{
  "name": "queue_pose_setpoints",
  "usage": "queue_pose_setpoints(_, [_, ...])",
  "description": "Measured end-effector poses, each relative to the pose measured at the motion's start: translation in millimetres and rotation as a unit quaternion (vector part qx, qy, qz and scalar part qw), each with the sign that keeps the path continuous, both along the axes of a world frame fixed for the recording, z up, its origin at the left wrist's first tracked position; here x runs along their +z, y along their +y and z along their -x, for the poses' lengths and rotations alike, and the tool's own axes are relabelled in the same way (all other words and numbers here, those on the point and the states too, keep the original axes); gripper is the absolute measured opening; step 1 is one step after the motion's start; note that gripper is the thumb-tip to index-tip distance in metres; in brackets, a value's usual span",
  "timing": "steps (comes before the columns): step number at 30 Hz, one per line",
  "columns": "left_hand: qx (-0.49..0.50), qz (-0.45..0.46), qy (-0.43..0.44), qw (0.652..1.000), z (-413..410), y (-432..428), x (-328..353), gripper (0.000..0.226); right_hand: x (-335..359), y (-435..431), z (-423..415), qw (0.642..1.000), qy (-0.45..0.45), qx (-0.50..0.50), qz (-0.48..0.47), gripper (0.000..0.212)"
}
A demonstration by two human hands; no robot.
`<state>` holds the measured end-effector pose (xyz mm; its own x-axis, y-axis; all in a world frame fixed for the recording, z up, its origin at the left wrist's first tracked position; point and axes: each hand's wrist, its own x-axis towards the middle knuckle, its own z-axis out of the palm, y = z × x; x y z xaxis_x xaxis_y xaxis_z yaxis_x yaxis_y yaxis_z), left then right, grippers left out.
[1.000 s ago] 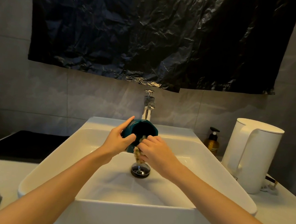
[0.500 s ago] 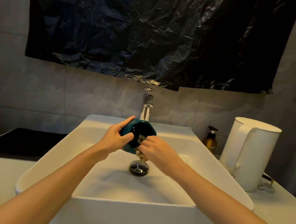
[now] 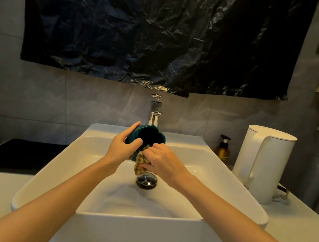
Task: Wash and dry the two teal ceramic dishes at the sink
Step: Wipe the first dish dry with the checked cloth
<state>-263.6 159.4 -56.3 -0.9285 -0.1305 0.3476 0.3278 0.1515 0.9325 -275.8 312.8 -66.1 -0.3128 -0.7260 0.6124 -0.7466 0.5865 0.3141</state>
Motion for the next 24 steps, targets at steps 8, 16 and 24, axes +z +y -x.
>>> queue_pose_setpoints(8, [0.010,0.022,0.001,1.000,-2.3,0.7,0.7,0.049,0.2,8.9,3.6,0.991,0.029,-0.085,-0.100,0.024])
queue_pose_setpoints(16, [0.008,-0.009,-0.012,1.000,-0.5,-2.7,3.0,0.050,-2.8,-7.9,-7.1,0.985,-0.160,-0.009,0.062,0.026])
queue_pose_setpoints(24, [0.001,-0.007,-0.028,1.000,2.3,-1.0,0.1,0.048,3.4,10.1,-0.4,0.990,0.024,-0.093,-0.107,0.019])
